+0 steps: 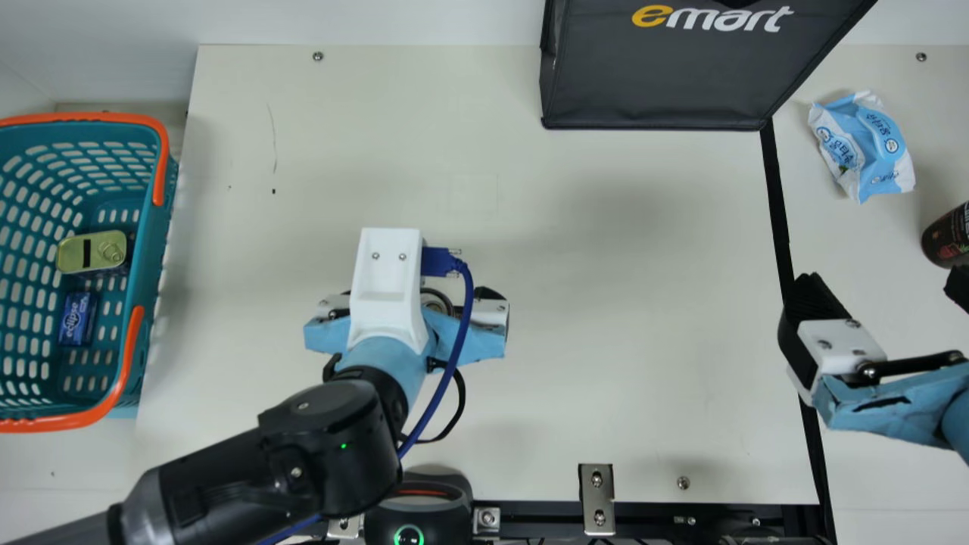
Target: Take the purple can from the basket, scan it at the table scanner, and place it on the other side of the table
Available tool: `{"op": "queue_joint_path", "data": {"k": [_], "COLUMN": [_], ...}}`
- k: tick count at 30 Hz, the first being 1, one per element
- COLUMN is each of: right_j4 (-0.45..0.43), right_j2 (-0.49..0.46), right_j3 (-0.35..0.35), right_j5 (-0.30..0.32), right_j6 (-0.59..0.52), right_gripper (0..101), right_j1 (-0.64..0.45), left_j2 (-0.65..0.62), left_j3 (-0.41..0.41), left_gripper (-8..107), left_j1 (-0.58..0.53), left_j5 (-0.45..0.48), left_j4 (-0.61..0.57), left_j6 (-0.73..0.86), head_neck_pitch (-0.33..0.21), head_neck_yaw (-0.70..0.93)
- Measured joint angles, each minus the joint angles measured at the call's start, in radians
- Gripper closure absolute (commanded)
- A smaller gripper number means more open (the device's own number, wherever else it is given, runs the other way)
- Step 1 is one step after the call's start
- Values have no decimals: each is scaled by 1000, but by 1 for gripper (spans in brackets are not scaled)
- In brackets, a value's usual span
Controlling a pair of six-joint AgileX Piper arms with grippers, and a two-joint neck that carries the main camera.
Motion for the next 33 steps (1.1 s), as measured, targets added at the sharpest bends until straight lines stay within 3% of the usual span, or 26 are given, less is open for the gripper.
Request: {"op": "queue_joint_path", "data": {"k": [9, 24, 33], "right_j4": [0, 0, 0], "right_j2": [0, 0, 0], "right_j3": [0, 0, 0], "right_j5": [0, 0, 0], "right_j6": [0, 0, 0], "right_gripper": [6, 6, 6], "right_j1": [0, 0, 0], "left_j2": [28, 29, -53], "left_j3": [24, 40, 89], "left_gripper": [9, 107, 107], "left_j1": [2, -2, -12], "left_j5": [-15, -30, -79], "left_j4": [-4, 9, 20], "left_j6": [-31, -41, 50], "head_neck_pitch": [0, 0, 0], "head_neck_yaw": [0, -2, 0]}}
